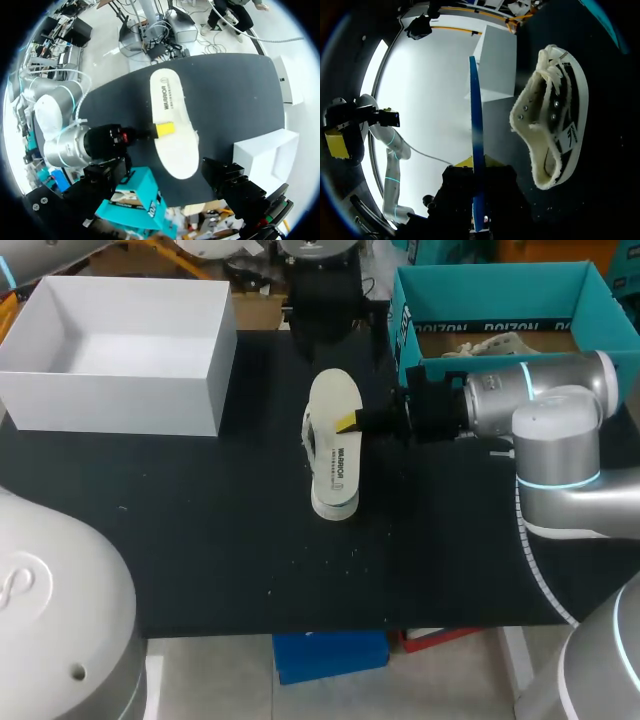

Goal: Take the shoe out of the shoebox, open the shoe tongue, remove and reinsert the insole, then place the shoe into the shoebox

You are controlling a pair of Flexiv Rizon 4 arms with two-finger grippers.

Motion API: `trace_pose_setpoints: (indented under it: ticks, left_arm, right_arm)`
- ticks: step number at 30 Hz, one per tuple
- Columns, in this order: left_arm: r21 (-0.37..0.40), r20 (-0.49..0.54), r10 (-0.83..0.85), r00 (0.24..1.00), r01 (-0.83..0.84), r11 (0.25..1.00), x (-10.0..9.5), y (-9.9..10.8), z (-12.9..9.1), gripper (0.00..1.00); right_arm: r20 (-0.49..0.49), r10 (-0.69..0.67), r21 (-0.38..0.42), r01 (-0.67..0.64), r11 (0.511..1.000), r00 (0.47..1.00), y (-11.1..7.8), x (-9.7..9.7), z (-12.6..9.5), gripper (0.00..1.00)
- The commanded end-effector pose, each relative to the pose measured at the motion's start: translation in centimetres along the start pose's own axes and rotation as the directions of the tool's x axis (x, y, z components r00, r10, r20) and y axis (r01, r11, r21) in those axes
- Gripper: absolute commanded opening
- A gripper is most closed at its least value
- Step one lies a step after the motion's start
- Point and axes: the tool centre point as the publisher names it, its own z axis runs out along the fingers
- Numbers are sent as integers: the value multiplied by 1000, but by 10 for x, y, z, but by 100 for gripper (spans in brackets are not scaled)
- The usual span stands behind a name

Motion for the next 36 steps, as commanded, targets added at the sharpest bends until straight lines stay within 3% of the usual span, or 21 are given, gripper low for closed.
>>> trace_pose_setpoints:
  ticks: [1, 13, 24, 30, 36]
  left_arm:
    - [25, 7, -19, 1000, 19, 999, 3, 33, 8, 100]
    - [17, 25, -89, 996, 89, 996, 14, 85, 17, 100]
    - [24, 9, -96, 995, 95, 995, 22, 113, 21, 100]
    - [16, 0, -95, 995, 95, 995, 20, 110, 16, 100]
    - [5, -3, -113, 994, 113, 994, 17, 77, 8, 100]
  right_arm:
    - [0, 0, -3, 0, 1000, 1000, 0, 0, 2, 0]
    - [0, 0, -3, 0, 1000, 1000, 0, 0, 2, 0]
    - [0, 0, -3, 0, 1000, 1000, 0, 0, 2, 0]
    - [0, 0, -3, 0, 1000, 1000, 0, 0, 2, 0]
    - [0, 0, -3, 0, 1000, 1000, 0, 0, 2, 0]
